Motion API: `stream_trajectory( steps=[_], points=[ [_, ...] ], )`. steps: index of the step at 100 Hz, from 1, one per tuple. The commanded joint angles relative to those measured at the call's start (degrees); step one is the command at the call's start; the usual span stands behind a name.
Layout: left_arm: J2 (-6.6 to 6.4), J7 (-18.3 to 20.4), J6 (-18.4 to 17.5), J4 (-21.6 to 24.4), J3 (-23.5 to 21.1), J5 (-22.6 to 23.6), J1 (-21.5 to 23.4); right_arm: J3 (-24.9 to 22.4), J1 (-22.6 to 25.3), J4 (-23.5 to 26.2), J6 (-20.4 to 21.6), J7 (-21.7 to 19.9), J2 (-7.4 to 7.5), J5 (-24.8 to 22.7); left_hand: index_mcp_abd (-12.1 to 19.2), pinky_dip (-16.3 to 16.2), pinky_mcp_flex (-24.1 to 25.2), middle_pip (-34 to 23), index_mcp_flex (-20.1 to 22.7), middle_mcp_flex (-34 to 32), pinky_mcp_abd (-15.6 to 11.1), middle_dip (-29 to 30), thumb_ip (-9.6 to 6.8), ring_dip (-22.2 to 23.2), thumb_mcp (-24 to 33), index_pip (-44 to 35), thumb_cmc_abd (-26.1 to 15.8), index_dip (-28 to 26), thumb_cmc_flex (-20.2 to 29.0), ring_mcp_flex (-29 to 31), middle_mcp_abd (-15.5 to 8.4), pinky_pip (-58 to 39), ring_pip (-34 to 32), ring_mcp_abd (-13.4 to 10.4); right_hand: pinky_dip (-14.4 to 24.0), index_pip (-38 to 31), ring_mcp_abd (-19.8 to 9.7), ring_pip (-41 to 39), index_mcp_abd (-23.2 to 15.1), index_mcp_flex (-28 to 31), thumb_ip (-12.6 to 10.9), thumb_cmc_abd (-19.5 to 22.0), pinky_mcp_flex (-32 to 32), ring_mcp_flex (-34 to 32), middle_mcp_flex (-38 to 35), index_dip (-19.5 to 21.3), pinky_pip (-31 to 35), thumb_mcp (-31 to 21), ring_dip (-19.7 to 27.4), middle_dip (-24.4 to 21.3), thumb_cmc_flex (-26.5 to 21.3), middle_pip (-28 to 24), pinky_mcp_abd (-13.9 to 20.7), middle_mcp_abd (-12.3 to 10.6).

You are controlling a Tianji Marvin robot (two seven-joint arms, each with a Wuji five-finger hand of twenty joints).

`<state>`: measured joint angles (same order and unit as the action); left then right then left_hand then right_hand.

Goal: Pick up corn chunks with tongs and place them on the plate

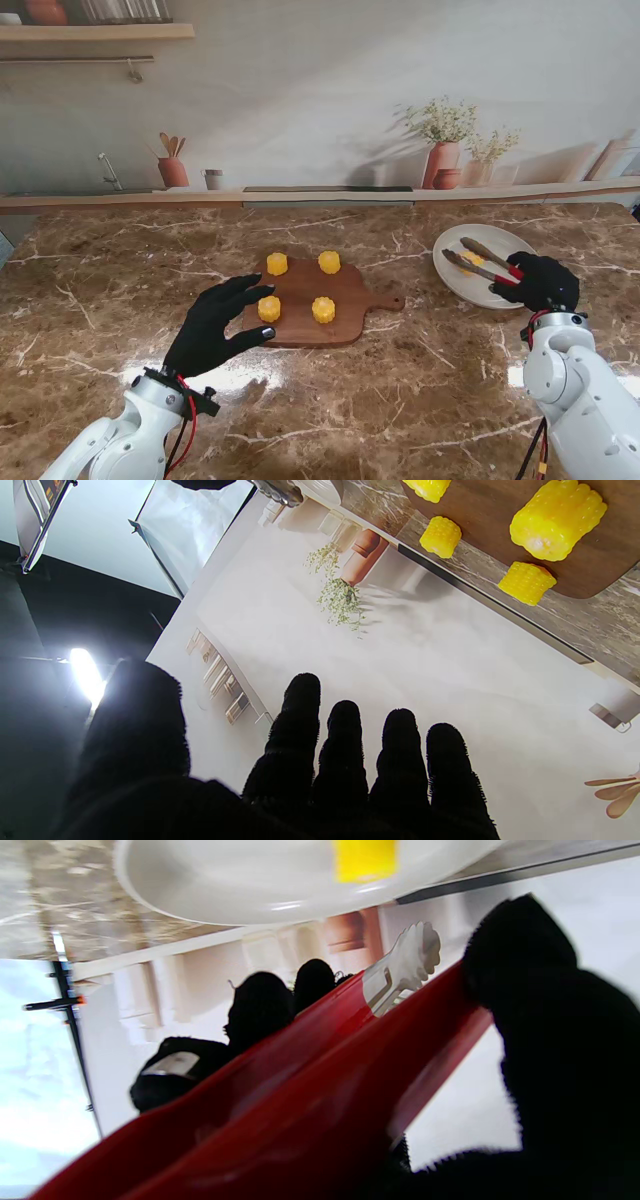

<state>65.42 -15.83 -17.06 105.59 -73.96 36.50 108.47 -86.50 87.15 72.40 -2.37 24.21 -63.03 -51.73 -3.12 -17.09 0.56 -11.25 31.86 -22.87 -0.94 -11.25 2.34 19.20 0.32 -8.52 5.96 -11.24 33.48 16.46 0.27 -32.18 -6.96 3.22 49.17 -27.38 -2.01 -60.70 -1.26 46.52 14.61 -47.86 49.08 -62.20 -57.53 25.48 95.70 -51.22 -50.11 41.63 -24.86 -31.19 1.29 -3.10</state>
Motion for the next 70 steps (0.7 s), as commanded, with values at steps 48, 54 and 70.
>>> stream_trajectory(
  steps=[48,54,70],
  points=[
    [-0.11,0.31,-0.66,0.09,-0.12,-0.11,0.69,13.11,6.28,8.04,13.14,-4.85,0.03,0.11,1.69,0.51,0.79,0.85,0.64,-0.21,-0.9,0.56,-1.18,-0.54,-1.46,-0.29,-1.2,-0.48,1.47,0.4,-0.7,1.48,1.04,-2.39,0.34,1.87,-7.84,-7.7,-0.22,-1.7,-5.2,2.58,0.66,0.27,3.96,1.45,6.79,-8.79,-1.87,-1.47,-0.94,0.32,7.77,-0.02],
    [-0.13,0.4,-0.74,0.21,-0.3,-0.09,0.81,14.25,6.04,7.95,13.59,-5.31,0.13,0.12,1.73,0.5,0.78,0.86,0.61,-0.19,-0.9,0.57,-1.18,-0.55,-1.45,-0.27,-1.16,-0.48,1.51,0.4,-0.75,1.48,1.05,-2.38,0.38,2.29,-7.87,-7.53,0.05,-2.31,-5.1,2.2,0.41,0.55,4.64,1.41,6.55,-8.92,-1.94,-1.45,-0.6,0.46,7.81,0.01],
    [-0.13,0.38,-0.76,0.56,-0.86,0.06,1.23,16.8,4.8,6.75,12.57,-5.47,0.24,-0.12,1.6,0.51,0.79,0.88,0.62,-0.2,-0.93,0.59,-1.18,-0.58,-1.45,-0.25,-1.18,-0.48,1.57,0.36,-0.7,1.54,1.1,-2.4,0.67,3.66,-8.18,-7.59,1.72,-4.97,-4.81,1.8,0.0,1.27,7.66,1.39,6.16,-9.24,-2.42,-1.09,0.15,0.41,7.97,0.65]
  ],
)
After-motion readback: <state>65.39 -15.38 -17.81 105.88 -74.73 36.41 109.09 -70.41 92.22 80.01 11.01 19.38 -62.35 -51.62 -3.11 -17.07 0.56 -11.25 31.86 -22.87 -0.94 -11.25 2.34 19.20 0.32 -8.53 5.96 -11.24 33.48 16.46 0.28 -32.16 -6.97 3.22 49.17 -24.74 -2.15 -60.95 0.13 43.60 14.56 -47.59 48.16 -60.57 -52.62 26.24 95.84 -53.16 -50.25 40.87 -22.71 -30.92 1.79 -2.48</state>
